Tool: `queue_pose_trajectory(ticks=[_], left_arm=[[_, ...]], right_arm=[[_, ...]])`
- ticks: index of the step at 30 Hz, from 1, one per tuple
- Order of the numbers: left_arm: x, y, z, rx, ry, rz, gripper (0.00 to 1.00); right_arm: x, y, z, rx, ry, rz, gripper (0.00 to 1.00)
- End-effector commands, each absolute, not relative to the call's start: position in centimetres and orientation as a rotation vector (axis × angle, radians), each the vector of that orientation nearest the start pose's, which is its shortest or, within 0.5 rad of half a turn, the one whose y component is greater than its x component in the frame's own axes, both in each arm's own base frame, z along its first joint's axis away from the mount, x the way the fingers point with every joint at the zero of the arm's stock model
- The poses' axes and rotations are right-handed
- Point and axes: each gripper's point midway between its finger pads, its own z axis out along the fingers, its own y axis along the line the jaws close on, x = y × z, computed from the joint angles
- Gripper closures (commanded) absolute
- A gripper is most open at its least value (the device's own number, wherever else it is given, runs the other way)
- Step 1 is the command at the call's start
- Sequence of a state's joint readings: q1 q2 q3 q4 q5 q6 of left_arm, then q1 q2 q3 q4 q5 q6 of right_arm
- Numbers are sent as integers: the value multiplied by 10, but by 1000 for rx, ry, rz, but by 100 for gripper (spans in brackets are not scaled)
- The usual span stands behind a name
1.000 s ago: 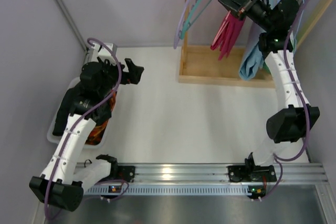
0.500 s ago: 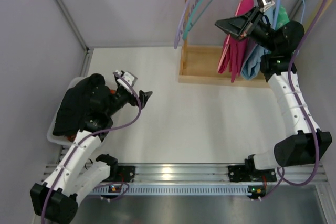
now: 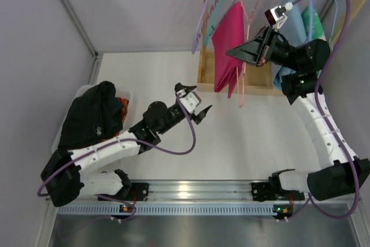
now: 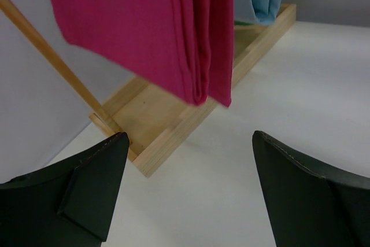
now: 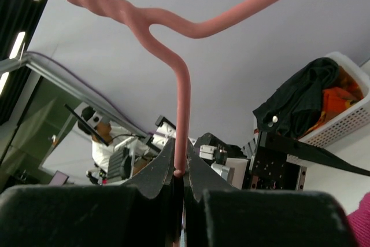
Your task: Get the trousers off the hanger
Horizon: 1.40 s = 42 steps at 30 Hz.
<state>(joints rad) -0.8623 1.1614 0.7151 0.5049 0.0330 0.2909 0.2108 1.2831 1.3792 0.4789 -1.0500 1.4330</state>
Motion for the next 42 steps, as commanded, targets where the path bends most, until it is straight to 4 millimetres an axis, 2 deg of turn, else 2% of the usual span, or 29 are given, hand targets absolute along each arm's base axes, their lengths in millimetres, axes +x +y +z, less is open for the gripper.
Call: queue_pose_trajectory(ticks=[1, 2, 3, 5, 8, 12, 16, 22, 24, 29, 35, 42], left_arm=[[276, -323, 378, 616, 1048, -502, 7], [274, -328, 391, 593, 1033, -535, 8], [276, -334, 391, 592, 1038, -543, 8], [270, -340, 408, 568, 999, -571, 11], [266, -349, 421, 555, 961, -593, 12], [274, -356, 429, 519, 957, -582, 20], [277, -364, 431, 522, 948, -586, 23], [277, -378, 428, 559, 937, -605, 23], [281, -381, 423, 564, 948, -592, 23], [283, -383, 426, 557, 942, -597, 23], [280, -387, 427, 571, 928, -613, 21], [272, -386, 421, 588, 933, -632, 14]], right_arm=[[193, 225, 556, -606, 1251, 1722, 100], [194, 226, 554, -604, 1259, 1726, 100], [193, 226, 554, -605, 1259, 1727, 100], [190, 228, 552, -617, 1264, 1737, 100], [187, 230, 550, -627, 1269, 1749, 100], [188, 232, 547, -622, 1280, 1763, 100], [187, 232, 546, -621, 1285, 1767, 100], [187, 232, 545, -612, 1291, 1766, 100], [189, 232, 543, -606, 1299, 1769, 100], [189, 232, 540, -598, 1306, 1770, 100], [190, 233, 540, -596, 1305, 1772, 100], [192, 233, 539, -594, 1306, 1778, 100]])
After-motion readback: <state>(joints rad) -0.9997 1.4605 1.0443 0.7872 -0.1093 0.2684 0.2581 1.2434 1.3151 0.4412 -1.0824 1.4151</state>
